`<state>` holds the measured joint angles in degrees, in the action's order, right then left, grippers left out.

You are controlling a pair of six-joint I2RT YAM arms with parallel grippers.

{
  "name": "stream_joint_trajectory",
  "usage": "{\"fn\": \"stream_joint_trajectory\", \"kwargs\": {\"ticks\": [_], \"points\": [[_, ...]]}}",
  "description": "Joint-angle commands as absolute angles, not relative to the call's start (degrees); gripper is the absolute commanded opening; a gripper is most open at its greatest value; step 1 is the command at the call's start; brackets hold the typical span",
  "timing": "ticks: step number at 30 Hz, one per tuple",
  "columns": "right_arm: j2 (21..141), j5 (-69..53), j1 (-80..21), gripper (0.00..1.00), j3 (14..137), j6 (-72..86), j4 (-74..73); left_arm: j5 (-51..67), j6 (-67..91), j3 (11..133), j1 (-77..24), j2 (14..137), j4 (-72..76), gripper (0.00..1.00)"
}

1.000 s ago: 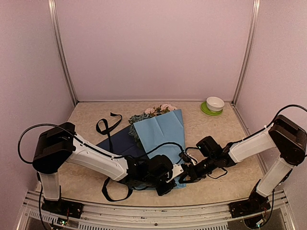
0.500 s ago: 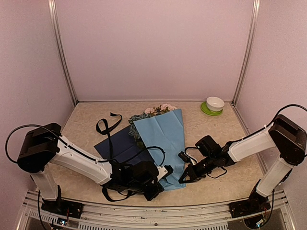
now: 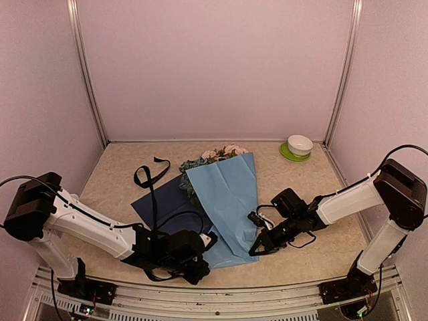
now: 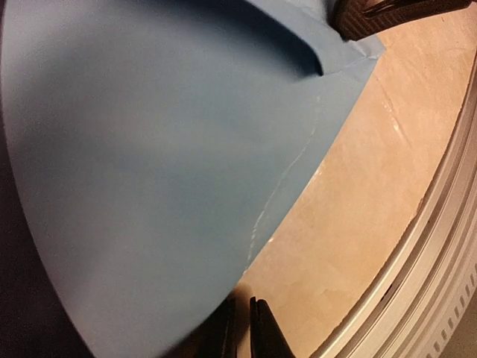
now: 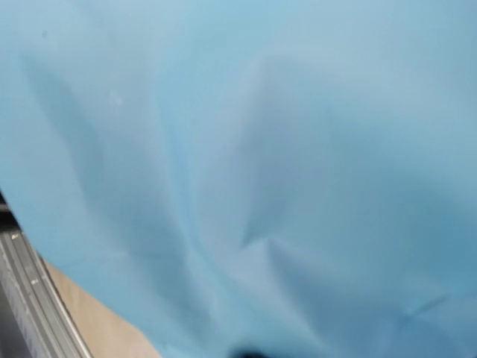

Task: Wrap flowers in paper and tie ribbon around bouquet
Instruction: Press the fold line of the 2/3-folded wrapping paper.

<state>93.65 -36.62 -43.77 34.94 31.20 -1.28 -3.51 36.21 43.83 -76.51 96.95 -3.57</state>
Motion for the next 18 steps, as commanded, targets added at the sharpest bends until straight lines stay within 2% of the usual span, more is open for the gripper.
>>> {"fn": "stream_joint_trajectory", "kwargs": {"ticks": [1,11,16,18], "points": [[96.56,-29.37,-44.07,0.00,33.71,30.07,-7.50,-2.01,45.73,36.16,-75.26,97.07,-21.80,0.08],[95.91,-28.88,-44.04,0.00,34.01,29.59,-8.38,-3.12,51.15,33.49,-76.93,90.44,-26.17,0.06],[96.22,-29.09,-44.08,0.00,34.17,29.87,-7.99,-8.83,39.16,46.65,-84.56,89.61,-26.91,0.07],[96.33,-29.04,-44.16,0.00,34.17,29.95,-8.02,-11.90,35.58,52.39,-84.25,91.67,-27.00,0.09]]}}
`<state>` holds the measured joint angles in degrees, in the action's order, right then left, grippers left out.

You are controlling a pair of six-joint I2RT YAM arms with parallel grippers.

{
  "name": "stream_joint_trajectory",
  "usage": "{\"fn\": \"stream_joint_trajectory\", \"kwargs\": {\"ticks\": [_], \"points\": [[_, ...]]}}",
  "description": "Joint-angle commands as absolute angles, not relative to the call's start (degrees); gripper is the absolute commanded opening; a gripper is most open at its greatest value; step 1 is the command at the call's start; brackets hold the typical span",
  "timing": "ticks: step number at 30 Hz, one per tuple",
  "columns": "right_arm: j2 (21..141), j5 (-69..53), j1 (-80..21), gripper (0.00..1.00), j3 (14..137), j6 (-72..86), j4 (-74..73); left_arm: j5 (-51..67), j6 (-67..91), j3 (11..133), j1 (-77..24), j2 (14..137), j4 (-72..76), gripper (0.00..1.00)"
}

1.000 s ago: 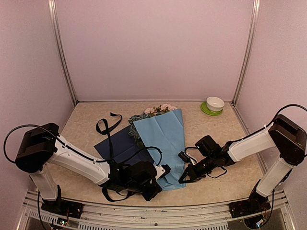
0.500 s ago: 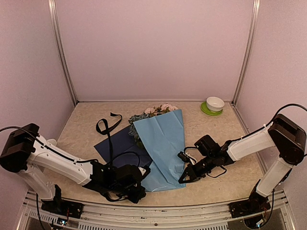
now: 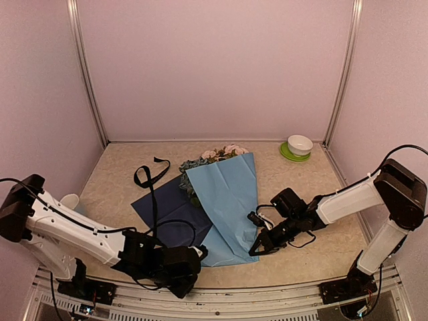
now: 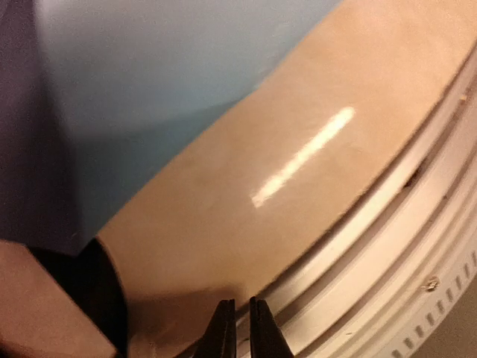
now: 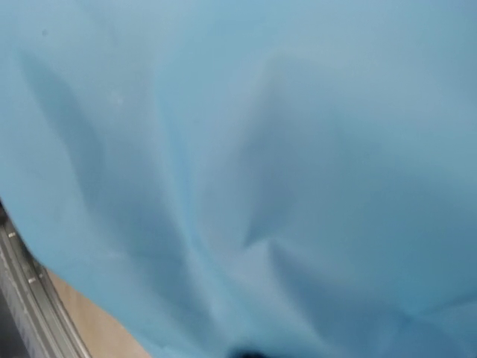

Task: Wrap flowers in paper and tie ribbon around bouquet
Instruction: Press the fold line of the 2/3-folded wrapping paper.

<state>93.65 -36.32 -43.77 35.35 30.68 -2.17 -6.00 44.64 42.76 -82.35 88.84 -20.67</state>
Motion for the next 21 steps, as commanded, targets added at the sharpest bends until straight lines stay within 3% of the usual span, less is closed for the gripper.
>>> {"fn": "stream_joint_trajectory", "kwargs": {"ticks": [1,12,21], "points": [[96.39,-29.01,-44.10,0.00,34.10,29.97,-8.07,-11.87,33.91,54.11,-83.11,92.92,-26.12,0.10],[95.61,-28.73,-44.19,0.00,33.04,31.43,-6.87,-7.73,27.48,54.25,-71.91,103.05,-19.08,0.05],[96.67,-28.57,-44.15,0.00,33.90,30.89,-7.52,-2.77,34.59,44.60,-75.95,98.85,-18.32,0.04]]}}
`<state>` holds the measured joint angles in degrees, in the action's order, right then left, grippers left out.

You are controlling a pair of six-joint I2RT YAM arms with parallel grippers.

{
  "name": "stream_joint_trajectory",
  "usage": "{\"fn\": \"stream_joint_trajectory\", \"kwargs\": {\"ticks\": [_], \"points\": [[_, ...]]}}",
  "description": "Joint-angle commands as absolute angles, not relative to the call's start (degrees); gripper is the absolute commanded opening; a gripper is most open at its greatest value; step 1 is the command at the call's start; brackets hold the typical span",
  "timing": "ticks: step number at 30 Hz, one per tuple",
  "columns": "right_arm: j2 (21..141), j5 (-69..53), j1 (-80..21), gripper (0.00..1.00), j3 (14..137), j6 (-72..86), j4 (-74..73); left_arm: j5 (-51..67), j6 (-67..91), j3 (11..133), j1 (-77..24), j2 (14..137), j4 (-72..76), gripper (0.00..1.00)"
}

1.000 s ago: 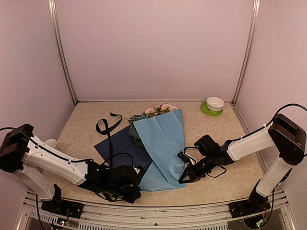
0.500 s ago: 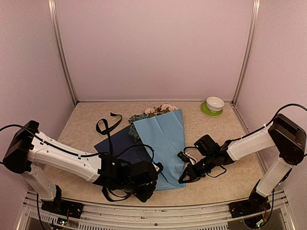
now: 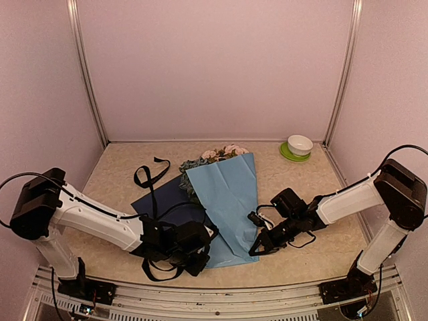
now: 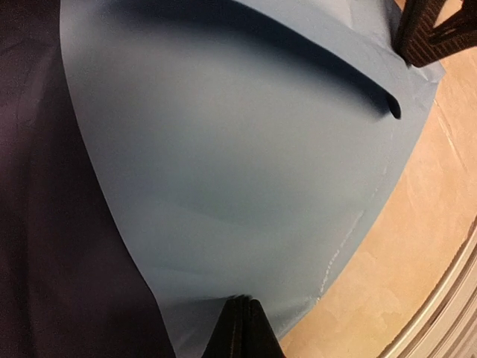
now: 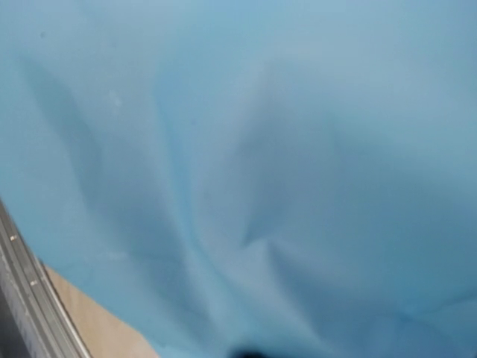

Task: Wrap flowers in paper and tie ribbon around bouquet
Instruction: Press the fold line of the 2/3-folded wrapping paper, then move the 2/3-folded wrapping paper to the center of the board.

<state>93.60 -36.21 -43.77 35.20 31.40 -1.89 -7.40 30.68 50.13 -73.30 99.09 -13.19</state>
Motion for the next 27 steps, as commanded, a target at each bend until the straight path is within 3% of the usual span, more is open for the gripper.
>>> {"fn": "stream_joint_trajectory", "kwargs": {"ticks": [1,16,21,27], "points": [[96.76,-28.62,-44.16,0.00,33.92,30.93,-7.49,-2.40,35.56,43.05,-76.60,98.27,-18.32,0.04],[96.26,-28.56,-44.18,0.00,33.80,30.61,-8.21,-5.63,46.05,30.30,-72.52,88.36,-20.70,0.05],[96.37,-28.40,-44.25,0.00,34.44,30.58,-8.69,-5.22,48.22,31.62,-74.93,83.06,-18.05,0.06],[96.51,-27.77,-45.35,0.00,36.78,30.09,-9.96,-11.31,55.77,33.17,-76.89,74.64,-11.96,0.32]]}}
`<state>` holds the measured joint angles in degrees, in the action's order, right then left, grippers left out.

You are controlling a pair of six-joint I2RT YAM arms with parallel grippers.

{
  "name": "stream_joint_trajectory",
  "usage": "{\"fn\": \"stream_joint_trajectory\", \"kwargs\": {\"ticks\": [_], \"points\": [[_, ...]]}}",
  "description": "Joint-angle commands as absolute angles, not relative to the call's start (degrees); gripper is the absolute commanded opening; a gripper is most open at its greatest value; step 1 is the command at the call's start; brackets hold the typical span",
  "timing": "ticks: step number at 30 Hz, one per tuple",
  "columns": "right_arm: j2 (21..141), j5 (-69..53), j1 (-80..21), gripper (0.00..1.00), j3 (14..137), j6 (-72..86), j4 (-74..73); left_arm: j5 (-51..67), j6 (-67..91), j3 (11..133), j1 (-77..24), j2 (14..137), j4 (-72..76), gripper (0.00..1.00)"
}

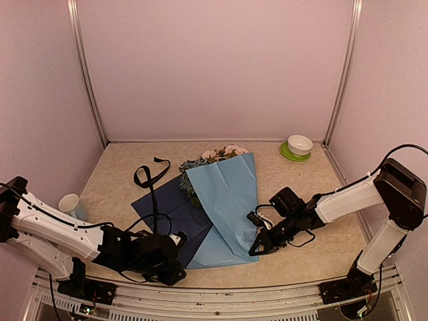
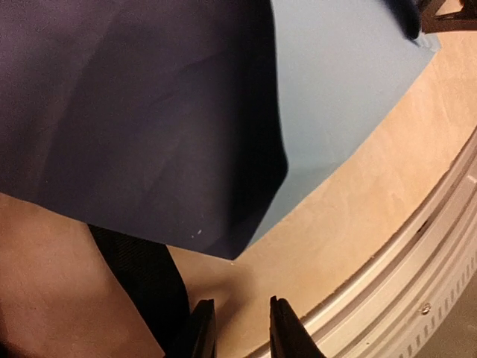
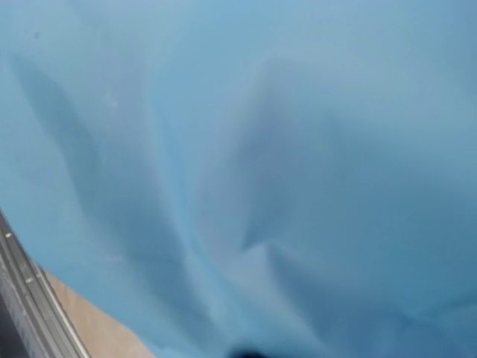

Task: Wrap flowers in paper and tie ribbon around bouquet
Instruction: Move the 2/3-folded wrapping paper to the center of the board.

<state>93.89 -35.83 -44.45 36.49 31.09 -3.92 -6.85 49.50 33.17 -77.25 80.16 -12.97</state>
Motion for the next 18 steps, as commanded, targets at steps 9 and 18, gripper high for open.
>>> {"fn": "stream_joint_trajectory", "kwargs": {"ticks": [9,18], "points": [[96.17,-26.63,-46.38,0.00,38.82,29.69,-10.92,-18.85,63.77,26.25,-71.54,63.97,-15.82,0.44],[97.28,-26.91,-46.79,0.00,39.22,29.72,-10.09,-21.75,65.31,25.09,-58.59,64.33,-18.24,0.48]]}}
